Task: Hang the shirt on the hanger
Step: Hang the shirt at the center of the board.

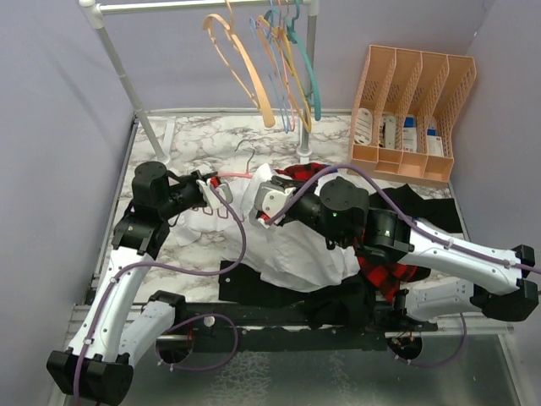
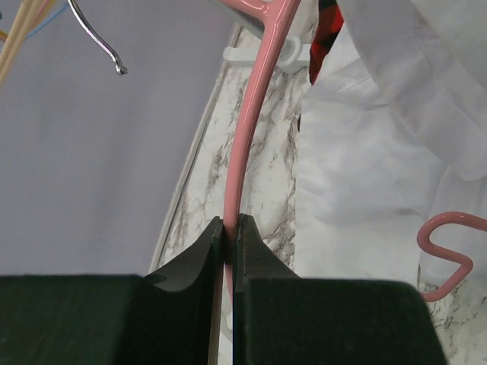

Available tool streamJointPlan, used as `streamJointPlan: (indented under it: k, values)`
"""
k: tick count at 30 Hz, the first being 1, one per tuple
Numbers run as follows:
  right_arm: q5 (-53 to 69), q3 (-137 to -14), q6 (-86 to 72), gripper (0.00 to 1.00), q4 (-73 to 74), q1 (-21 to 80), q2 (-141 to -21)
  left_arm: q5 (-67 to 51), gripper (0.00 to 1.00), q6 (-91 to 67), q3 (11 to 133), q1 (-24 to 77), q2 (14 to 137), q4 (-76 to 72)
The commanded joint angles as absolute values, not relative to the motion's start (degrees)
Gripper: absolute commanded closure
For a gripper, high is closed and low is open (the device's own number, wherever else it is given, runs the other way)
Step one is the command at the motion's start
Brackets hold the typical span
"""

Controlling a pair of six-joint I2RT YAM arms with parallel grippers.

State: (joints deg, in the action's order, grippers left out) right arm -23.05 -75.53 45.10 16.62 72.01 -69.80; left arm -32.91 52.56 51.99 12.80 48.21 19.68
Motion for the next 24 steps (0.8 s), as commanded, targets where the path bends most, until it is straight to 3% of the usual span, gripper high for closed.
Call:
streamJointPlan:
  k: [1,11,12,14,16,18,24]
  values:
    - [-25.09,-80.84,40.18,0.99,17.34,72.07,-72.47,-39.51,1.0,53.5,51.37,13.83,47.28,16.98]
    - [-18.77,-83.89,34.16,0.94,29.17,72.08,-74.21,-41.56,1.0,56.67,50.51,15.29,48.33,13.48]
    - [-18.92,-83.68,33.64,0.9,30.42,72.1,-74.26,-41.31,1.0,56.24,50.31,15.29,48.47,11.99]
    - [-19.07,-82.62,33.06,0.72,31.96,72.06,-73.92,-40.49,1.0,55.31,49.83,15.27,48.56,8.58]
    - [-19.51,-81.68,33.05,0.5,31.89,72.1,-73.01,-40.04,1.0,54.28,49.42,15.28,48.64,5.93]
    - [-21.07,-81.71,32.88,0.22,30.15,72.09,-71.98,-40.05,1.0,53.53,49.19,15.29,48.7,4.55]
    - [-24.12,-85.39,30.22,0.17,25.95,72.07,-69.09,-41.22,1.0,52.01,48.26,15.24,48.67,4.16]
